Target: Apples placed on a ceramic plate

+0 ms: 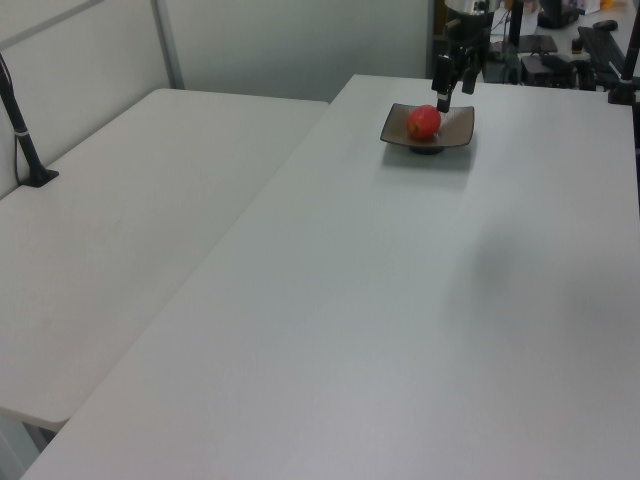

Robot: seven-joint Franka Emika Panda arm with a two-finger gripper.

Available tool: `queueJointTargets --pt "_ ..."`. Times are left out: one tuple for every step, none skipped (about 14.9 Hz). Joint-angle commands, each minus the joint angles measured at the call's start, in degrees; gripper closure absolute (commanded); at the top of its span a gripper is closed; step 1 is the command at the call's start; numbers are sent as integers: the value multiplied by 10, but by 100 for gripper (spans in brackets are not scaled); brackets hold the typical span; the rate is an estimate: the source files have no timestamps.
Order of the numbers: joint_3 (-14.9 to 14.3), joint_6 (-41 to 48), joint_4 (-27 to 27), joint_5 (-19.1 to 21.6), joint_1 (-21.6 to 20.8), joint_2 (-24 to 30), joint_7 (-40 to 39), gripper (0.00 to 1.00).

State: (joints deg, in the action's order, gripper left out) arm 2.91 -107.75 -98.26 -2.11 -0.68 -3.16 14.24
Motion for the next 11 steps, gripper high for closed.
queueJointTargets --pt "-7 -3 -33 11 -6 28 -11 0" --pt "-7 -3 -33 12 -6 28 -11 0" --pt "-7 -2 -33 11 -6 28 -13 0" --pt "-7 3 -33 11 -6 28 -23 0" --pt "-7 8 -34 11 -6 29 -45 0" --pt "-7 28 -34 11 -6 29 -80 0" --pt "-7 49 -33 11 -6 29 -116 0" --pt "-7 60 -32 11 -6 29 -144 0" --pt "-7 59 -31 11 -6 30 -149 0" --pt "-7 58 -32 11 -6 29 -149 0" --pt "-7 57 -32 12 -6 29 -149 0"
